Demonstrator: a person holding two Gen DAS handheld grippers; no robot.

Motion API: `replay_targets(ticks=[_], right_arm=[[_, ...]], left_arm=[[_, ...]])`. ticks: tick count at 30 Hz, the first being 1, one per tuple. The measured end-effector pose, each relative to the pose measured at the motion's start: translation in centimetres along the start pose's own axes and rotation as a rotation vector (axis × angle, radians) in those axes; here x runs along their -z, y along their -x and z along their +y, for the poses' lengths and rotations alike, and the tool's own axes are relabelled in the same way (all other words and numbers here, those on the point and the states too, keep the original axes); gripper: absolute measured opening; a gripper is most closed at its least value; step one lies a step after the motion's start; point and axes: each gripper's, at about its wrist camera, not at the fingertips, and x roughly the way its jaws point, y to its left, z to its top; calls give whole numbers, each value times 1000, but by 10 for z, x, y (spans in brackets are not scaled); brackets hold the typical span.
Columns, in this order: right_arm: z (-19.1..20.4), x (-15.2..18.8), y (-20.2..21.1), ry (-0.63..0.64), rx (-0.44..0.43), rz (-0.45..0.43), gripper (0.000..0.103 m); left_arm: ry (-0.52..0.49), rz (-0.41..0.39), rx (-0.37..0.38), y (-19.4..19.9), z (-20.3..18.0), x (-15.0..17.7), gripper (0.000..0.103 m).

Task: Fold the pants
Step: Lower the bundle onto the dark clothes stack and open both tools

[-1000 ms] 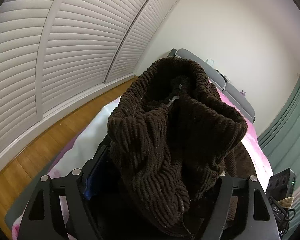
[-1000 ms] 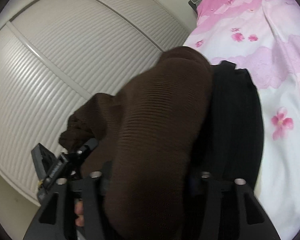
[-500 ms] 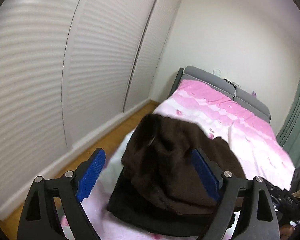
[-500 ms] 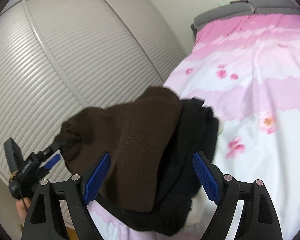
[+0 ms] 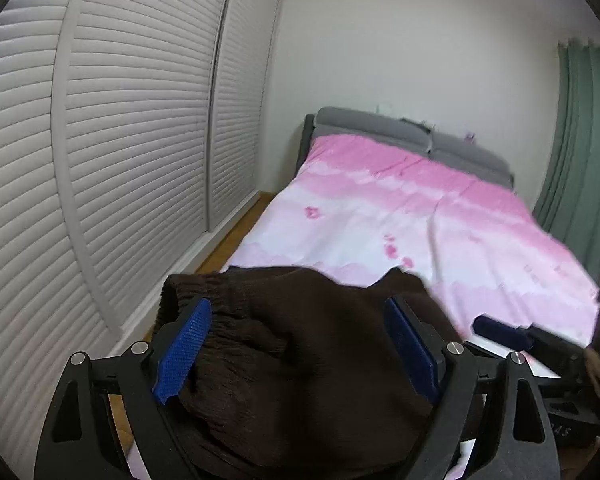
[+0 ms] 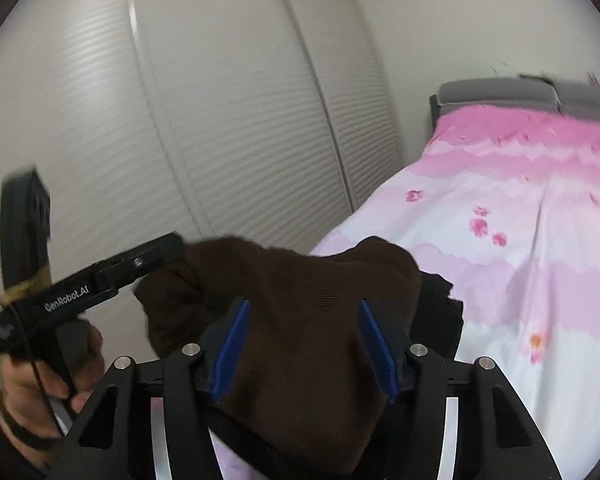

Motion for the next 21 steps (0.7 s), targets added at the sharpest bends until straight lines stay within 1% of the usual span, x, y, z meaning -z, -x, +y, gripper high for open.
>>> replay_targets(ticks=[2,5,6,7,8,10,12,14,16,18,20,21], right_arm=[[5,3,-14,55,33,23,57],[1,12,-36,67,57,75,57],[-2,16,-42,65,64,89,57],[-4,19,-46,65,69,98,57],[-6,22,-50,66,80,109,57],[-14,30,-59,53,84,137,55],[-19,36,-66,37,74,159,55],[-16,38,-70,65,89,162,55],[-13,36,-65,70,79,152,56],[-11,30,-54,57,64,129,59],[-11,24,-38,47,77,88,74],[-11,22,-27,45,85,59,78]], left_arm=[[4,21,-49,-8,3,5,88],[23,52,-126,-21,15,15,88],[54,93,-119,-31,23,20,88],[74,113,-106,-37,29,26,88],[72,115,-113,-41,32,31,88],[47,105,-142,-46,30,42,88],[62,107,-150,-50,34,45,89],[88,101,-151,-48,37,44,89],[91,79,-142,-38,33,38,89],[73,52,-135,-20,26,34,88],[69,32,-140,-1,21,30,88],[71,18,-143,12,17,30,88]])
